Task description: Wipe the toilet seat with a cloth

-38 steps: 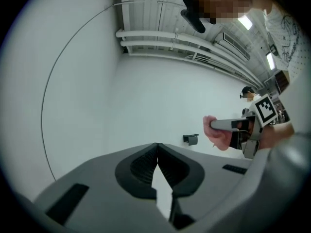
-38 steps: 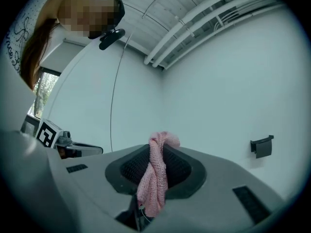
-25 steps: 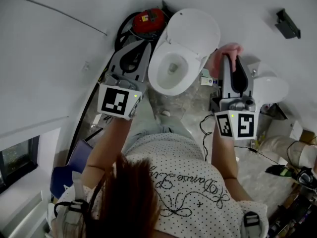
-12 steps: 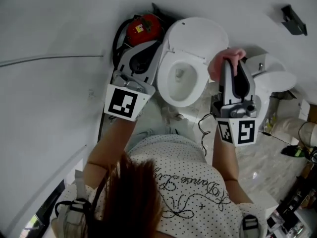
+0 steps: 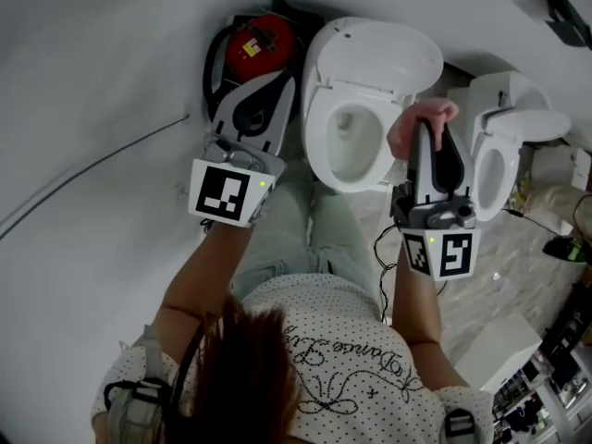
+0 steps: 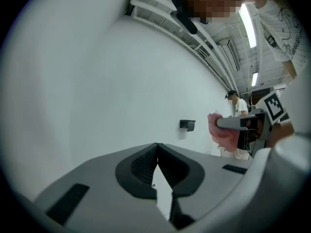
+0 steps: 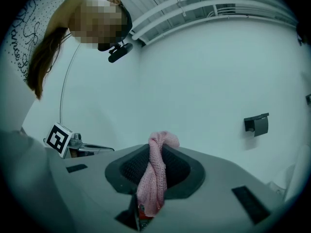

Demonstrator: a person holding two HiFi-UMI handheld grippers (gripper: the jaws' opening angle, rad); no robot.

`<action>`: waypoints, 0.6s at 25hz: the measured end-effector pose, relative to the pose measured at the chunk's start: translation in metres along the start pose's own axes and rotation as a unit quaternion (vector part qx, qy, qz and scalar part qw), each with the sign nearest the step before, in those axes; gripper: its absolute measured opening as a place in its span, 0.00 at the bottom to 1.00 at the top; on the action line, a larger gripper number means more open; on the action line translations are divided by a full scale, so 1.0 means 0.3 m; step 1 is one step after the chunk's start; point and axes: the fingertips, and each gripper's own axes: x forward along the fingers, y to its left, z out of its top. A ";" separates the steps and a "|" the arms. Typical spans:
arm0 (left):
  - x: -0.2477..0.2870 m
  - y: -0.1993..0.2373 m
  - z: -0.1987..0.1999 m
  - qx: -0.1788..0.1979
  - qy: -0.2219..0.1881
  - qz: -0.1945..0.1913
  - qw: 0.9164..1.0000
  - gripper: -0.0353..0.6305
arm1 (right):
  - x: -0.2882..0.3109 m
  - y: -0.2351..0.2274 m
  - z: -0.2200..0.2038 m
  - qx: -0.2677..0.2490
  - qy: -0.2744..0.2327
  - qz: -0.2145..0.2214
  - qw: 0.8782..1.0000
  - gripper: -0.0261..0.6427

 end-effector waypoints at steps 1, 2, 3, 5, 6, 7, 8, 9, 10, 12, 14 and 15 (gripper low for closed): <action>0.008 0.005 -0.020 -0.006 0.002 0.001 1.000 0.05 | 0.007 -0.006 -0.023 0.001 0.005 0.001 1.000 0.17; 0.012 0.009 -0.043 -0.011 0.004 0.002 1.000 0.05 | 0.014 -0.011 -0.047 0.002 0.008 0.003 1.000 0.17; 0.015 0.011 -0.066 -0.017 0.006 0.005 1.000 0.05 | 0.019 -0.014 -0.068 0.003 0.011 0.006 1.000 0.17; 0.021 0.016 -0.110 -0.024 0.008 0.011 1.000 0.05 | 0.031 -0.020 -0.110 0.007 0.013 0.015 1.000 0.17; 0.027 0.018 -0.129 -0.026 0.007 0.016 1.000 0.05 | 0.037 -0.025 -0.133 0.012 0.015 0.021 1.000 0.17; 0.036 0.019 -0.146 -0.027 0.007 0.021 0.999 0.05 | 0.045 -0.033 -0.158 0.018 0.018 0.027 0.999 0.17; 0.047 0.018 -0.164 -0.030 0.010 0.026 0.999 0.05 | 0.053 -0.045 -0.186 0.026 0.023 0.033 0.999 0.17; 0.060 0.016 -0.184 -0.035 0.014 0.032 0.999 0.05 | 0.063 -0.058 -0.217 0.033 0.030 0.041 0.998 0.17; 0.073 0.016 -0.204 -0.044 0.018 0.039 0.998 0.06 | 0.075 -0.073 -0.249 0.038 0.038 0.048 0.997 0.17; 0.098 0.021 -0.244 -0.071 0.021 0.051 0.996 0.05 | 0.098 -0.110 -0.312 0.038 0.052 0.055 0.996 0.17; 0.116 0.024 -0.283 -0.093 0.021 0.059 0.994 0.05 | 0.116 -0.160 -0.370 0.041 0.061 0.051 0.996 0.17; 0.124 0.026 -0.305 -0.097 0.023 0.062 0.993 0.05 | 0.123 -0.182 -0.396 0.046 0.063 0.048 0.996 0.17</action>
